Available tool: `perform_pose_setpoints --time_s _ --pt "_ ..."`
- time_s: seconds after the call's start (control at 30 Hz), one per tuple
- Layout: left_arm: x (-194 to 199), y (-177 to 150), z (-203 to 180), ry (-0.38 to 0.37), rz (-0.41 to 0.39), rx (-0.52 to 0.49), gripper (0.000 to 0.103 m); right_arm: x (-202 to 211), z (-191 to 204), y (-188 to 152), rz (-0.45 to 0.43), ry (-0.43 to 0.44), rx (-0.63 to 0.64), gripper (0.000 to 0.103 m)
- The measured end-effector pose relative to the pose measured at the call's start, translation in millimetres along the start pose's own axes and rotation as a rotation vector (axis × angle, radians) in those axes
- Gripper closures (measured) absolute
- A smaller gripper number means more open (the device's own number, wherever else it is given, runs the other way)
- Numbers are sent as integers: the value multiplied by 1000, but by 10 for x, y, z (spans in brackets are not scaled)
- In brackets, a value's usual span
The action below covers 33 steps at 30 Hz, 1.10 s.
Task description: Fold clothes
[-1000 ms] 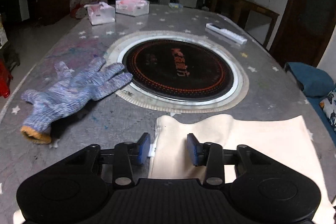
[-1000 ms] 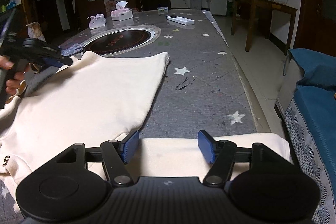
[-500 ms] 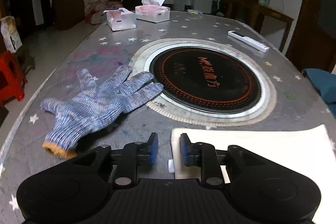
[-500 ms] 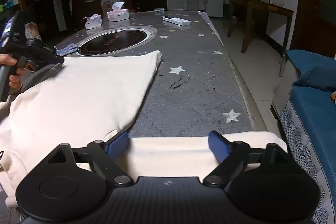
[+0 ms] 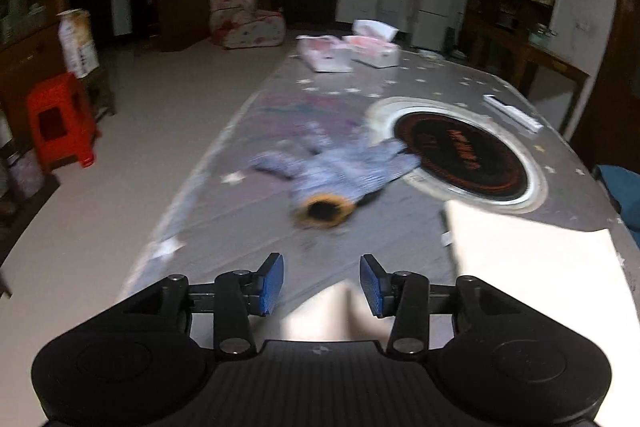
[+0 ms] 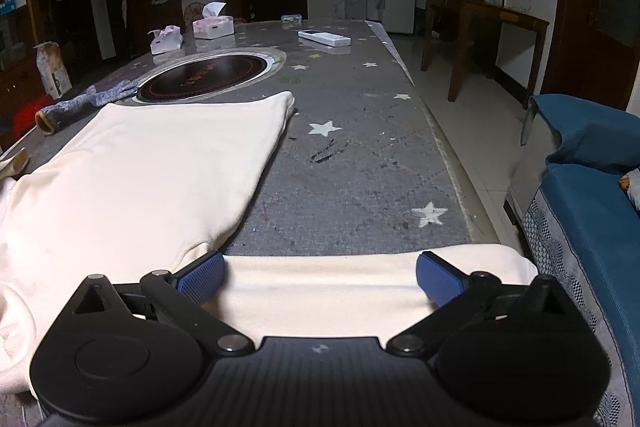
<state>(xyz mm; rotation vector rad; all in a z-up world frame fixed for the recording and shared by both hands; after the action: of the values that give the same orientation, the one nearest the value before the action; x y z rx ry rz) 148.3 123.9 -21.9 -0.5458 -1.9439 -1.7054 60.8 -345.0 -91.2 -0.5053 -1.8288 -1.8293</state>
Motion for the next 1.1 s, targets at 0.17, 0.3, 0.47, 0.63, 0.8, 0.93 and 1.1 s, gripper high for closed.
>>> perform_pose_setpoints --time_s 0.17,0.3,0.47,0.63,0.8,0.93,1.1 --pt "193 -291 72 -57 -8 1 53 -3 8 -7 -6 -7 3 0" --pt "245 -543 -172 -73 6 -159 51 -7 7 -8 -7 -10 5 0" --pt "109 -625 -196 27 24 -217 53 -8 8 -6 -8 -12 7 0" --pt "62 -530 192 40 43 72 89 0 0 -9 -9 -12 7 0" --pt "114 -501 411 6 47 192 86 -3 2 -7 -8 -12 8 0" --pt "131 -505 335 12 36 134 72 -7 4 -9 -8 -12 8 0" --pt "60 -454 486 57 33 268 73 -10 4 -9 -8 -12 8 0"
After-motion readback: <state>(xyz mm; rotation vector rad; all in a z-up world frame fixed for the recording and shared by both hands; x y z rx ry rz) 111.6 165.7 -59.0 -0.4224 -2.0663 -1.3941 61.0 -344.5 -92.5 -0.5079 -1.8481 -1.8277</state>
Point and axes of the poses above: each gripper's, at about its wrist camera, not at the fingertips, and x roughly against the way its jaws point, z to its left, y to its top, the point moved 6 cm from there along -x, roughly the way its jaws point, and after that the axes turned 5 degrees about -z, right-handed, at the moved point
